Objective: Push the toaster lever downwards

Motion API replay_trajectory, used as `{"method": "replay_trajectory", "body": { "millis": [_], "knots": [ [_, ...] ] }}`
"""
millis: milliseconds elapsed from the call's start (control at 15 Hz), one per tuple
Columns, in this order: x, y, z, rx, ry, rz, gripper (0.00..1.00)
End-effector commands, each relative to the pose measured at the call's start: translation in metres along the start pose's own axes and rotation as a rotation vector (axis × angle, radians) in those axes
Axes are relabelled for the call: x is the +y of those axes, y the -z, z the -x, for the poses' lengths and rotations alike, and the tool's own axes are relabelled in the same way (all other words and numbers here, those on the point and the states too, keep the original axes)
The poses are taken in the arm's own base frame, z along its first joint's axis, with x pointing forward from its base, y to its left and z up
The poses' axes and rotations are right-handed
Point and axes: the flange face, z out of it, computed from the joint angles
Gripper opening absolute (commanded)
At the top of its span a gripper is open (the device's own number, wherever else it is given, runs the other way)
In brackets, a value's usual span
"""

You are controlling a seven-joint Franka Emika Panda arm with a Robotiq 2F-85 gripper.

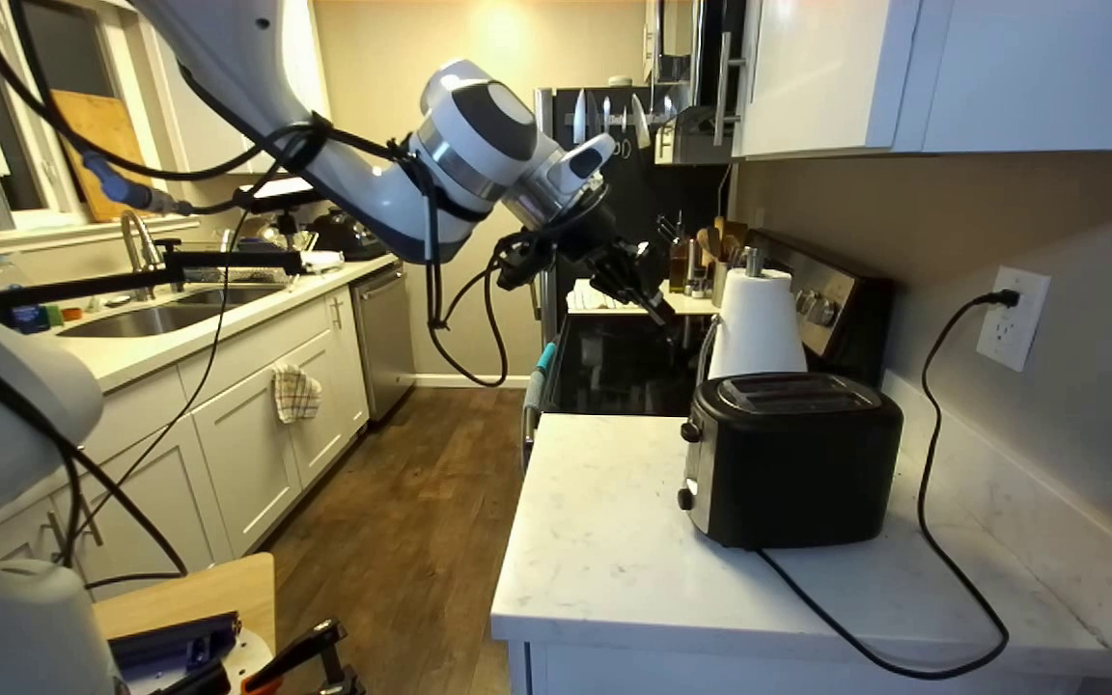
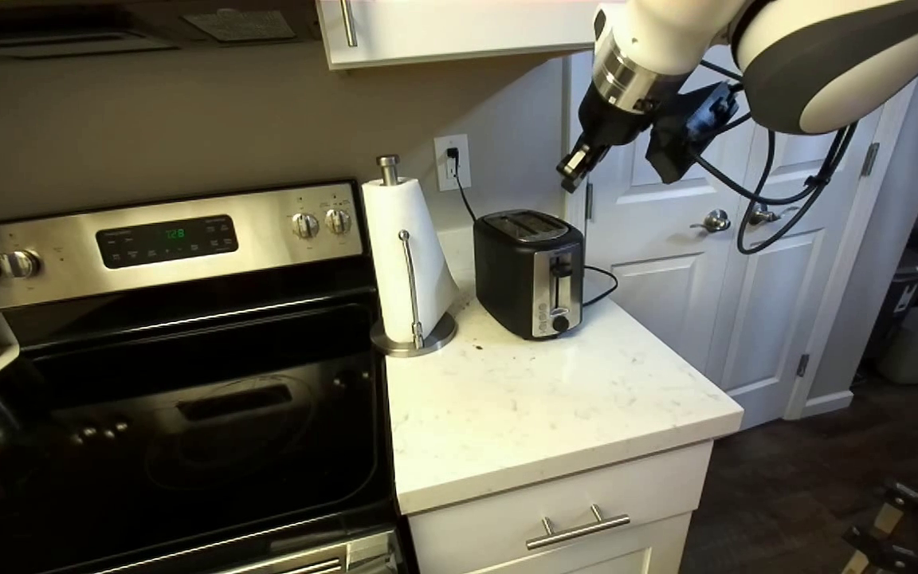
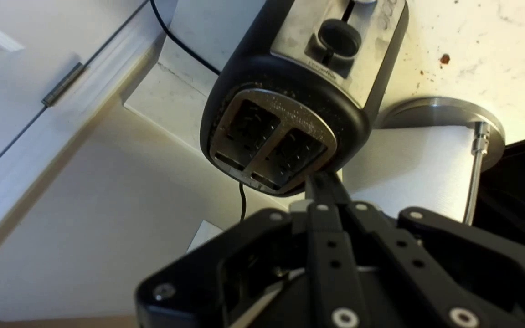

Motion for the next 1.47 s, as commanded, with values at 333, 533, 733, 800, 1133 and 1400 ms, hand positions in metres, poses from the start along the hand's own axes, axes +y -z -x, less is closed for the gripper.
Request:
{"method": "replay_trajectory", "body": {
  "millis": [333,533,733,800,1133,1400],
  "knots": [
    [-0.012,-0.020,0.040,-0.109,-0.001,0.023,0.00],
    [-0.011,-0.028,0.045,-0.077,0.001,0.004,0.00],
    [-0.009,-0.039,0.046,-0.054,0.007,-0.005,0.00],
    [-0.008,-0.046,0.046,-0.052,0.005,-0.009,0.00],
    [0.002,-0.084,0.051,-0.058,0.007,-0.014,0.00],
    [0.003,-0.106,0.053,-0.025,0.021,-0.011,0.00]
  ]
}}
